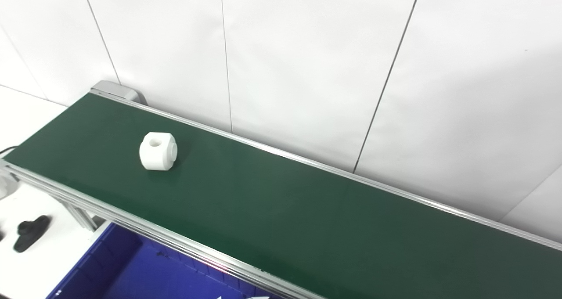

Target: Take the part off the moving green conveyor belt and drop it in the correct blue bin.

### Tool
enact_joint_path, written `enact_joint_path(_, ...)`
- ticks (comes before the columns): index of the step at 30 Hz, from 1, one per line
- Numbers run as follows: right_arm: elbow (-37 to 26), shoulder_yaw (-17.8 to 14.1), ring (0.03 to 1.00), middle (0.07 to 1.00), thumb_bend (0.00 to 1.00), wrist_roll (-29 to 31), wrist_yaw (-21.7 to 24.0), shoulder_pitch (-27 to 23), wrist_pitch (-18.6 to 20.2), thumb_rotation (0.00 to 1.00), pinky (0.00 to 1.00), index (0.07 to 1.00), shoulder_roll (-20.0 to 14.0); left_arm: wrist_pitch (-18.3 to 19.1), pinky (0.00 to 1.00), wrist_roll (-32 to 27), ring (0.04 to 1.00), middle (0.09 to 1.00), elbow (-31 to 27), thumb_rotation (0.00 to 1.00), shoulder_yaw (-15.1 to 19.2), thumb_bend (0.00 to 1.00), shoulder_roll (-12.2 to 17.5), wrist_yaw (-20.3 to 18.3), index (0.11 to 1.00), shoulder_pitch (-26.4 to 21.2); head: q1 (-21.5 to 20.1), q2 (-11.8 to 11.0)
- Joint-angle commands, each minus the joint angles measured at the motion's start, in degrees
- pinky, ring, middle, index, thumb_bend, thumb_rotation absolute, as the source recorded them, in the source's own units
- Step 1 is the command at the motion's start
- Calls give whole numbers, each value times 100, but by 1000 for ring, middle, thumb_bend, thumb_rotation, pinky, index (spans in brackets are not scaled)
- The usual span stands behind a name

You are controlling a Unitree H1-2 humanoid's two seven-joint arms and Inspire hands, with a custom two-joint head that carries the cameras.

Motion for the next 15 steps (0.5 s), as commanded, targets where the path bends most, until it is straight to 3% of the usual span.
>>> enact_joint_path(1, -164, -32, 912, 917, 708, -38, -52, 35, -316, 523, 913, 939, -49, -211, 773, 29, 880, 920, -43, 280, -89, 820, 68, 149, 865, -27, 27, 6)
enact_joint_path(5, -216, -56, 933, 926, 700, -10, 6, 49, -316, 519, 958, 946, -58, -212, 759, -2, 870, 915, -31, 276, -167, 826, 98, 249, 860, -58, 21, 4)
enact_joint_path(15, -215, 12, 922, 924, 697, -115, -50, 4, -316, 532, 934, 950, -87, -212, 723, -72, 841, 897, -257, 267, -375, 827, 291, 507, 848, -44, -166, 129)
